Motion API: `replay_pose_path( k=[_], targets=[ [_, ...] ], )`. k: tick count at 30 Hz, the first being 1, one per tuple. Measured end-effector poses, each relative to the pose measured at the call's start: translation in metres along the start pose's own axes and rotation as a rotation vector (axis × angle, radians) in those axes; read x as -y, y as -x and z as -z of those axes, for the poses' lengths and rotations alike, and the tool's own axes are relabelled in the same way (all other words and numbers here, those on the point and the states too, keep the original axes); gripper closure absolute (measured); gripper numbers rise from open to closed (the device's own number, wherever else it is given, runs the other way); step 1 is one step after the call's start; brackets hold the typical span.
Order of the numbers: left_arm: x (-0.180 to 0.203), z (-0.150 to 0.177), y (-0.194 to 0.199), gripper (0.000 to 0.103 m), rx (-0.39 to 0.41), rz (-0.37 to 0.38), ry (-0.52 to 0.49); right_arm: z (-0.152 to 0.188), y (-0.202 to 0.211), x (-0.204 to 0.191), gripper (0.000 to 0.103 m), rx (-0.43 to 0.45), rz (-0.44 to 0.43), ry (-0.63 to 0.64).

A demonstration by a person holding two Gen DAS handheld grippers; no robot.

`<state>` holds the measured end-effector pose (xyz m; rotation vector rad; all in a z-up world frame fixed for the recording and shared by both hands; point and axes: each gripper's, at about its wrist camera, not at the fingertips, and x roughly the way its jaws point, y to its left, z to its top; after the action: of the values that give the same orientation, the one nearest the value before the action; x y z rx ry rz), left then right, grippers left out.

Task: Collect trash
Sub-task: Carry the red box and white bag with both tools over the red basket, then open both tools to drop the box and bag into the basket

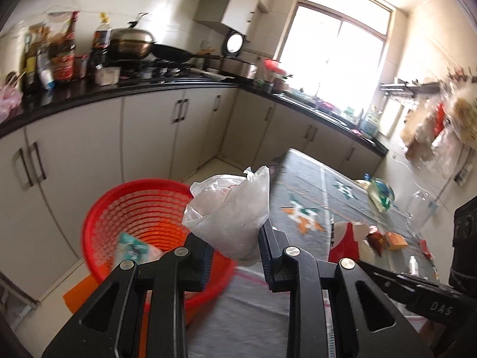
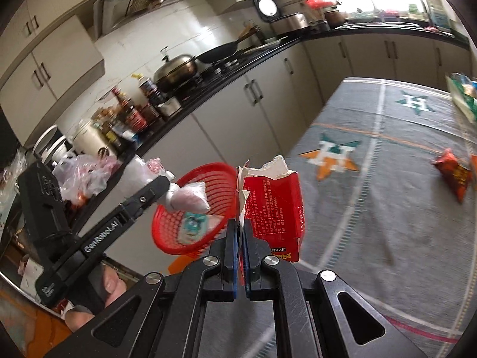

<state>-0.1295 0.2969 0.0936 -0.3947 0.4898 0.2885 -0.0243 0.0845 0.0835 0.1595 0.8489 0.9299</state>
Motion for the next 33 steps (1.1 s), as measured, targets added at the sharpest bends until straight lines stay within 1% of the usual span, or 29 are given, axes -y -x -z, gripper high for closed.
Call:
replay_pose_path(
  k=[7, 11, 15, 20, 21, 23, 24, 25, 26, 27, 33],
  targets=[
    [-0.058, 0.001, -0.004, 0.077, -0.010, -0.063, 0.067, -0.011, -0.043, -0.037, 0.099, -0.062, -0.051, 0.031],
    [-0.084, 0.002, -0.017, 0.077, -0.038, -0.089, 0.099, -0.019, -0.069, -0.052, 0.099, -0.087, -0.069, 0.036],
    [-0.098, 0.007, -0.034, 0.077, -0.077, -0.097, 0.122, -0.024, -0.099, -0.058, 0.099, -0.133, -0.107, 0.011],
    [-0.101, 0.011, -0.050, 0.076, -0.107, -0.114, 0.122, -0.026, -0.125, -0.062, 0.096, -0.157, -0.107, -0.011],
    [-0.102, 0.012, -0.052, 0.073, -0.108, -0.121, 0.125, -0.027, -0.129, -0.060, 0.095, -0.156, -0.104, -0.022],
    [-0.104, 0.013, -0.054, 0.066, -0.115, -0.120, 0.130, -0.028, -0.134, -0.057, 0.093, -0.165, -0.105, -0.031],
    [-0.105, 0.014, -0.055, 0.059, -0.118, -0.120, 0.136, -0.029, -0.136, -0.055, 0.089, -0.169, -0.111, -0.040],
    [-0.106, 0.014, -0.055, 0.055, -0.115, -0.120, 0.141, -0.029, -0.137, -0.054, 0.078, -0.170, -0.112, -0.046],
    [-0.106, 0.014, -0.055, 0.055, -0.113, -0.121, 0.142, -0.029, -0.137, -0.052, 0.067, -0.169, -0.118, -0.053],
    [-0.105, 0.014, -0.055, 0.055, -0.113, -0.124, 0.139, -0.029, -0.136, -0.051, 0.064, -0.166, -0.123, -0.057],
    [-0.100, 0.012, -0.043, 0.055, -0.089, -0.123, 0.140, -0.030, -0.118, -0.045, 0.064, -0.123, -0.115, -0.053]
  ],
)
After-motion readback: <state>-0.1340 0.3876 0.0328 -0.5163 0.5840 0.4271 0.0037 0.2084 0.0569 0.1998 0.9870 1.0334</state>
